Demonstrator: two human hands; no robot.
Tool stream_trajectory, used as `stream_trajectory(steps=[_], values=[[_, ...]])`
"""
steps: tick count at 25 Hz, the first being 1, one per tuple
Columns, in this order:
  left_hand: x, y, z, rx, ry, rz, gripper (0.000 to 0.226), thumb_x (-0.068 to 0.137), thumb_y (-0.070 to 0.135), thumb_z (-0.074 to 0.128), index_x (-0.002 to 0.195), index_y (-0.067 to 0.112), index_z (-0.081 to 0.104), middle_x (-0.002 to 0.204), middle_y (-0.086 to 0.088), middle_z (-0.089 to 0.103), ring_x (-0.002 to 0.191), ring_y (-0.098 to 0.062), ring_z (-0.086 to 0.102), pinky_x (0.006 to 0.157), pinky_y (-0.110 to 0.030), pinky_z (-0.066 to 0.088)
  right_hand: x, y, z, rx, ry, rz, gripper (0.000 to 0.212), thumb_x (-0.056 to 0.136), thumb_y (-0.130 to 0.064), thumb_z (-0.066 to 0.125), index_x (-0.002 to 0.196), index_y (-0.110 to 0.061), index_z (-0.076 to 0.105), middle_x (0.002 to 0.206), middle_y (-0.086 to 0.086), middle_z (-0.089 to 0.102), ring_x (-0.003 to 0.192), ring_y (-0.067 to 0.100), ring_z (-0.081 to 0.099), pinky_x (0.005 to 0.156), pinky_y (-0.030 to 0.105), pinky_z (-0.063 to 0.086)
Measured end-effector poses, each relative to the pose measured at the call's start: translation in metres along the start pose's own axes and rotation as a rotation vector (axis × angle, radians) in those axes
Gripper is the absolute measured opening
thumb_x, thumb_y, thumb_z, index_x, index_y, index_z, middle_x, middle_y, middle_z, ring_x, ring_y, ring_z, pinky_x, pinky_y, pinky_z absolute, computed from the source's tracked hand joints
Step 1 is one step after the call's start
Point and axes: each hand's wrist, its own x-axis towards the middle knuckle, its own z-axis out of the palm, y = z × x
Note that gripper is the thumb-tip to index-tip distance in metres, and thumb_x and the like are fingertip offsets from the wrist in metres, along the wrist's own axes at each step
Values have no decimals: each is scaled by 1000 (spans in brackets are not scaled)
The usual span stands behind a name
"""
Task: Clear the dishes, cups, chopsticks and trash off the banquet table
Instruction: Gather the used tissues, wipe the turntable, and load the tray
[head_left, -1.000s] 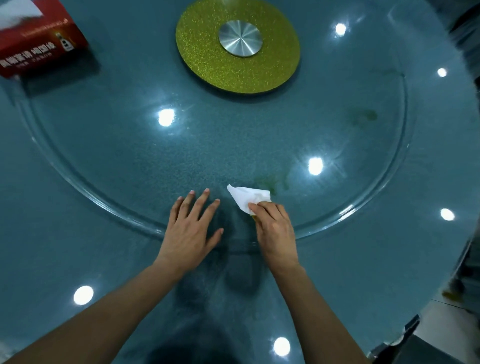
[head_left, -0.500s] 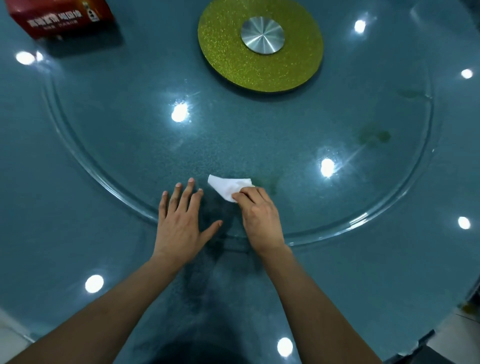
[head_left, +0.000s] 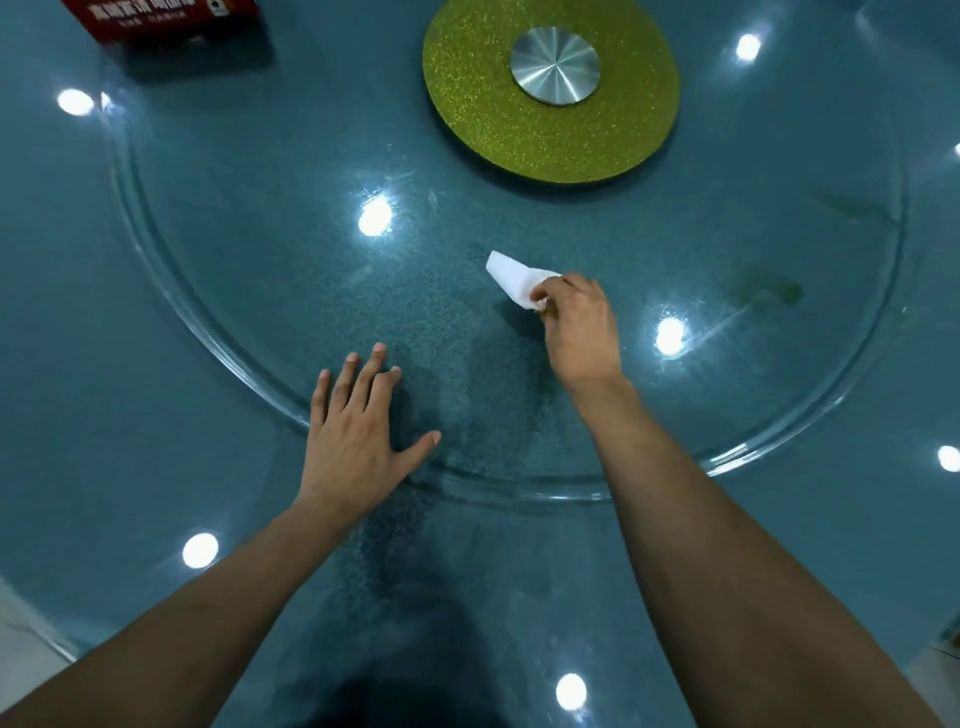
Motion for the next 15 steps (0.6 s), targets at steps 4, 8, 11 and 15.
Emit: stream_trajectory(steps=[4,8,11,15], values=[[1,-4,0,-32,7,-1,84,84,71,58,144,14,44,166,-3,22,155,-28,15,126,-53,8,-33,-8,4,83,31,28,28,92,7,55,111,-3,72,118,12,66,106,31,55,88,34,44],[3,-7,0,-42,4,-8,84,83,71,58,144,16,43,167,-2,20,156,-27,12,126,-52,6,-93,-20,10,140,47,2,25,86,9,61,104,-2,73,106,14,68,95,34,57,84,44,50],[4,-10,0,-50,5,-22,84,81,72,60,143,17,42,167,0,20,156,-24,10,126,-51,6,-136,-27,16,152,71,-59,29,78,14,67,100,-2,74,99,13,69,87,36,62,80,44,54],[7,-13,-3,-58,1,-25,85,80,75,59,142,20,41,167,2,19,156,-22,9,127,-48,4,-146,-23,19,147,101,-132,36,74,18,71,105,-1,76,103,13,71,88,37,66,82,44,58]])
